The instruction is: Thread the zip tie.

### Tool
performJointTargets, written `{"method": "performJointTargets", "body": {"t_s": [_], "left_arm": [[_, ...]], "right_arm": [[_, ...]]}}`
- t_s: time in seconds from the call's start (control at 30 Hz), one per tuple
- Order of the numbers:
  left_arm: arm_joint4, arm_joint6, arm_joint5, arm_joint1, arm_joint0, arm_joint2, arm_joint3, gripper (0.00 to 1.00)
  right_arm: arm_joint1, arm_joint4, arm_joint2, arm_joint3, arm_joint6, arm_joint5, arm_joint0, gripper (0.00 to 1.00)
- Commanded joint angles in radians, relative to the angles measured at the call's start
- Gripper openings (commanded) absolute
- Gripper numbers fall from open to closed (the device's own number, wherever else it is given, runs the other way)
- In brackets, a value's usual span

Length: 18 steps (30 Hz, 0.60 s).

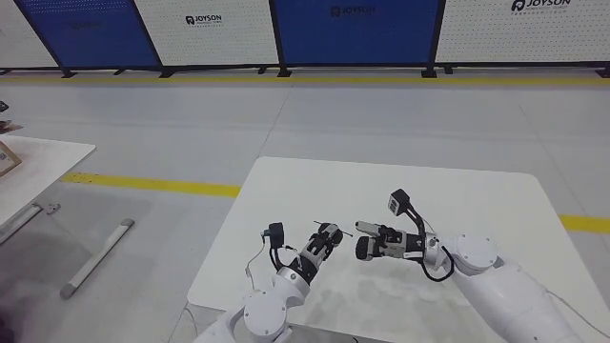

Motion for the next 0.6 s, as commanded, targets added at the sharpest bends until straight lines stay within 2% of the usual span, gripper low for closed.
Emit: {"method": "performJointTargets", "body": {"t_s": [0.0,0.37,0.57], "left_arm": [[0.000,0.000,0.000,0.000,0.000,0.000,0.000,0.00],[0.000,0.000,0.000,0.000,0.000,0.000,0.000,0.00],[-0.005,0.000,0.002,-0.007,-0.006,0.002,0.013,0.00]], "right_arm": [[0.000,0.000,0.000,0.000,0.000,0.000,0.000,1.00],[-0.001,-0.042,0.041,-0.038,-0.029,0.027,-0.026,1.00],[-0.008,-0.060,0.059,-0.040,-0.022,0.032,-0.034,1.00]]}}
